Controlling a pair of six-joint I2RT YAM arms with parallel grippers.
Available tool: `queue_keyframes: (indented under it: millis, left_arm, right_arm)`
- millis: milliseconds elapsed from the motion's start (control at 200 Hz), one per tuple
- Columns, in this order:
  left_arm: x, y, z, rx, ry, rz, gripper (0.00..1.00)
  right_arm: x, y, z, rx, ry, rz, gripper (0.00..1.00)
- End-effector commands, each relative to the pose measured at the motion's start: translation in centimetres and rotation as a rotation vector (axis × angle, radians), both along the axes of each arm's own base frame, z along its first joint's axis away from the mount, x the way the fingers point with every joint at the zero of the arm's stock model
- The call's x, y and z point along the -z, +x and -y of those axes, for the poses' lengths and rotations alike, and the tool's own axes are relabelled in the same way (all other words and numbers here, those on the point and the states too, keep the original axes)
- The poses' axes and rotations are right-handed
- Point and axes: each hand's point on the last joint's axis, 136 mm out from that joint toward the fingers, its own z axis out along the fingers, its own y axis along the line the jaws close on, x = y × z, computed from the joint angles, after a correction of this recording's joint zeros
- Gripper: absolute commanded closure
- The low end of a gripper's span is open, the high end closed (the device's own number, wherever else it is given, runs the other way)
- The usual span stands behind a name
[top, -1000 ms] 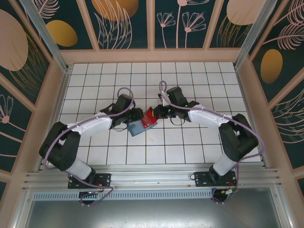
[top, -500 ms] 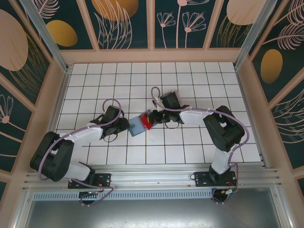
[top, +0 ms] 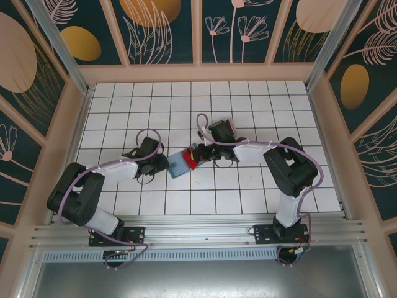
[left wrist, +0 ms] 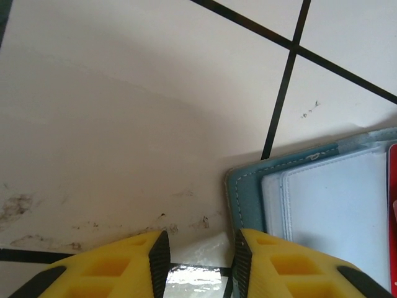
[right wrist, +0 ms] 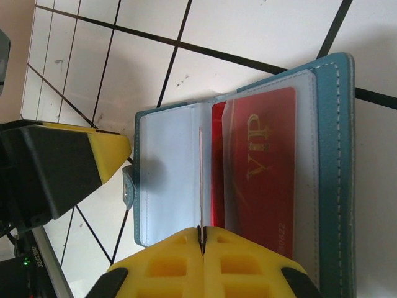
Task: Put the credit cards into the card holder
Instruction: Insert the credit card into the card slot.
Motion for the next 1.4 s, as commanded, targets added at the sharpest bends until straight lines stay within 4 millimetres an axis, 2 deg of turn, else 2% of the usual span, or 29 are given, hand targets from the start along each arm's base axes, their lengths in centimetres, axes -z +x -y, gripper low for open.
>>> queue_keyframes:
  millis: [0,170,841,1211,1396]
  left_arm:
    - [0.9,0.7,0.1,0.016,0.015,-0.002,0.64]
    - [1.2,0.6,-0.3,0.016,0.039,-0.007,0.65]
    - [1.7,0.4,0.5,0.036,-0.004,-0.016,0.67]
    - [1.6,0.3,0.7,0.043,-0.017,-0.017,0.68]
    - [1.7,0.2,0.7,0.046,-0.016,-0.018,0.68]
  right_arm:
    - [-1.4,0.5,-1.4,-0.019,0.050,0.021,0.96]
    - [-0.6,0.6,-1.5,-0.010,0.041,0.008,0.96]
    - [1.4,0.5,-2.7,-0.017,0.028,-0.043,0.96]
    - [2.5,0.5,-4.1,-0.011,0.001,-0.034,0.96]
    - [3.3,0.6,-3.3,0.013,-0.045,-0.018,0.96]
